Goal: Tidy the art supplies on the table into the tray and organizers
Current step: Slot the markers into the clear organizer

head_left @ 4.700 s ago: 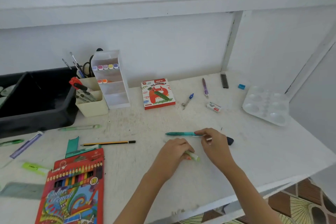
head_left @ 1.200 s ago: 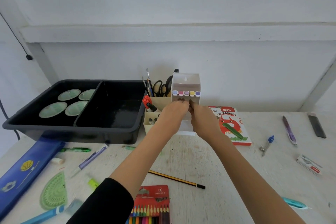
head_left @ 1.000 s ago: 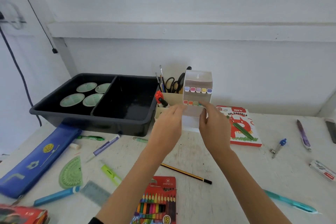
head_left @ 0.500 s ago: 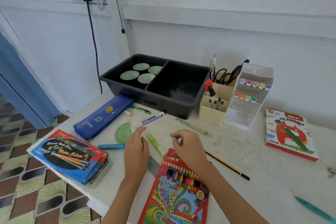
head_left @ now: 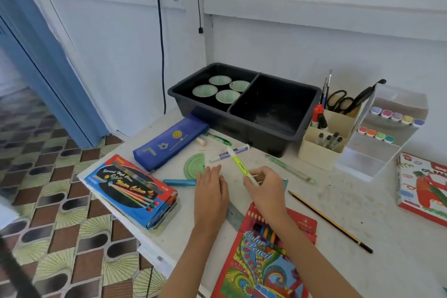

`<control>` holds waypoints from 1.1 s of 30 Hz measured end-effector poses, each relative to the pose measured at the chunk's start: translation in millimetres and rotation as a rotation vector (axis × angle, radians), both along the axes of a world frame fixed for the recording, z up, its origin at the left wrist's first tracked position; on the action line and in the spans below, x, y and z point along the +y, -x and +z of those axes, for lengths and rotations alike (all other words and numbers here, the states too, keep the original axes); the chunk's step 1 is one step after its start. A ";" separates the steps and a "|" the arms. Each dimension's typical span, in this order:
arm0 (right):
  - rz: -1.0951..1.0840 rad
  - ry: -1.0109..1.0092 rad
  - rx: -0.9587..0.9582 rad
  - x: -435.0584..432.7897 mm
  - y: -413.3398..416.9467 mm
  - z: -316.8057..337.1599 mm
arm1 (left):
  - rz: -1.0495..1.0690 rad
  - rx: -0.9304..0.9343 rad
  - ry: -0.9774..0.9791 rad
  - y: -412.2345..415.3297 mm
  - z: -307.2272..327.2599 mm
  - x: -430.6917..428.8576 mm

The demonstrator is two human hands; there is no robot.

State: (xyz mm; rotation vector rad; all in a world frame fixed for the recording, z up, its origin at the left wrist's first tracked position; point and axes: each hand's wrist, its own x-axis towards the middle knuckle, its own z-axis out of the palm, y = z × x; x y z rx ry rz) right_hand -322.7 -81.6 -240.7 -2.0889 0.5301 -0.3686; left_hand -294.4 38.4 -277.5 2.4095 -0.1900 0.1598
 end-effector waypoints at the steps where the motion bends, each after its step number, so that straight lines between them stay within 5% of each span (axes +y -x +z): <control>1: -0.005 -0.084 -0.032 -2.7 0.5 2.6 | 0.000 0.009 0.000 1.2 2.5 0.1; 11: -0.177 -0.399 -0.252 -57.9 37.8 39.8 | 0.014 -0.050 0.140 7.9 11.6 -11.8; 16: -0.362 -0.407 -0.391 -102.1 68.6 62.4 | -0.149 -0.269 0.292 5.0 55.2 -73.2; 23: -0.493 -0.132 -0.528 -146.2 110.1 88.5 | -0.605 -0.587 0.266 5.0 151.3 -177.4; 33: -0.372 0.358 -0.582 -178.8 112.4 89.8 | -0.921 -0.361 -0.254 -21.6 184.3 -263.1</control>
